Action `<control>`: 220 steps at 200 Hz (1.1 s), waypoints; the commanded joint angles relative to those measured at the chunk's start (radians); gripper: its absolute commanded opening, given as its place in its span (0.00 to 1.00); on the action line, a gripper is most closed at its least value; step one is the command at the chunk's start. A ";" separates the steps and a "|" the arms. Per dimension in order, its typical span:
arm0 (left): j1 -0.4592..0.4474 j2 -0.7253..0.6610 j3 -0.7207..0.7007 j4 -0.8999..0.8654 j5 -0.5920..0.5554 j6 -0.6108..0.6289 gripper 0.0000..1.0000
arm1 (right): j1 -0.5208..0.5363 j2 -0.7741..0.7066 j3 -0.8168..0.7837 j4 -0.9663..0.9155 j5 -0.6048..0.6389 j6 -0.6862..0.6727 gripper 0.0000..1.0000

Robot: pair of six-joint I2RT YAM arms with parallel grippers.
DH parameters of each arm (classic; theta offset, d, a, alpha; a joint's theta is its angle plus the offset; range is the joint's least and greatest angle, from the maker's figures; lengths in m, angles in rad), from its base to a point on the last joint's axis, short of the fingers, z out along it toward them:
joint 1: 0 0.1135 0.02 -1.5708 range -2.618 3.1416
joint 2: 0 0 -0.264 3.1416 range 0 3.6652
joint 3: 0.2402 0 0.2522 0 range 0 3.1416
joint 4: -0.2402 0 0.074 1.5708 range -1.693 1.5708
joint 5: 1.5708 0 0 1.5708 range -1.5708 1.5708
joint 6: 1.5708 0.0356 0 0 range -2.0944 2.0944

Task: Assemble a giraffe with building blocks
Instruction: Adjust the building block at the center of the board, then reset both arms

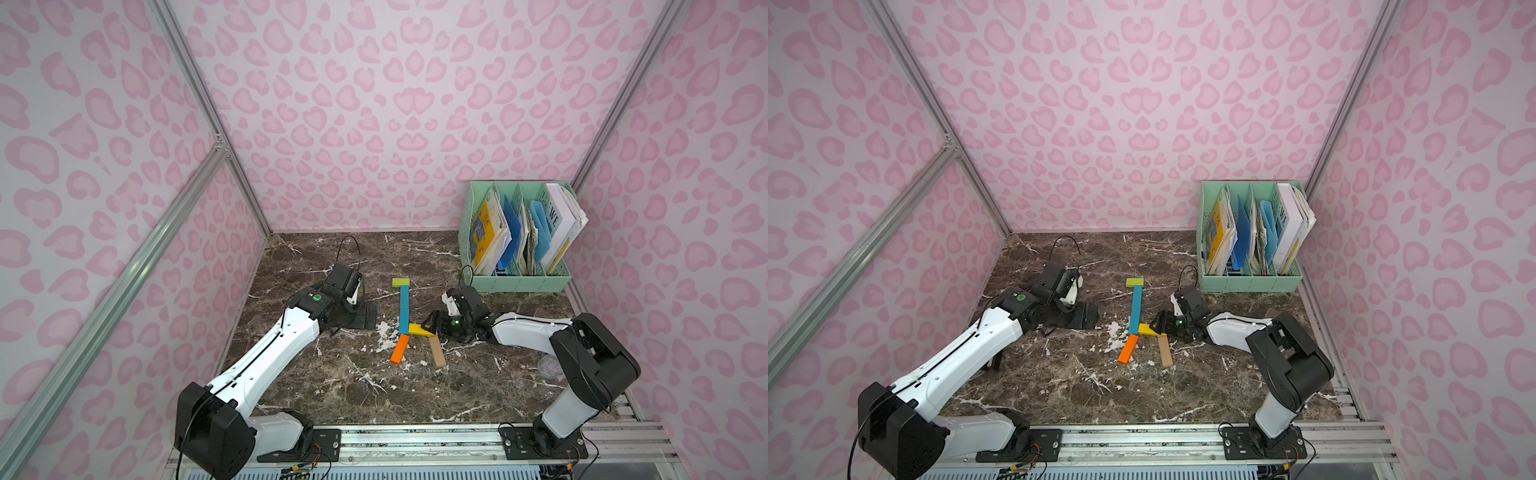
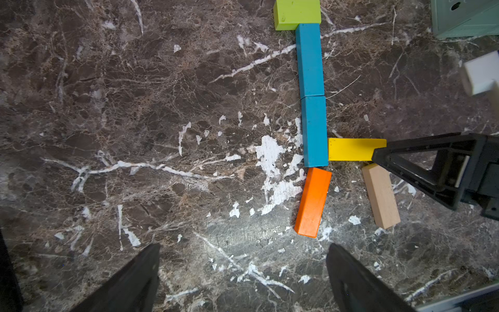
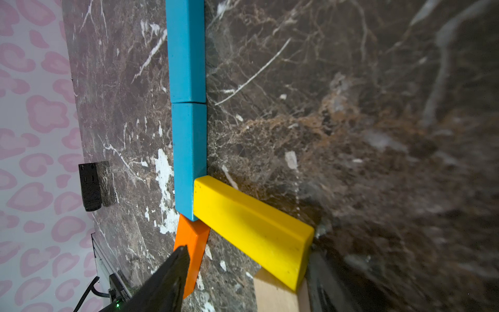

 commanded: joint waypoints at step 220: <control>0.419 0.124 -0.605 1.346 -0.225 0.391 0.99 | -0.517 -0.229 -0.784 1.574 0.724 -0.831 0.99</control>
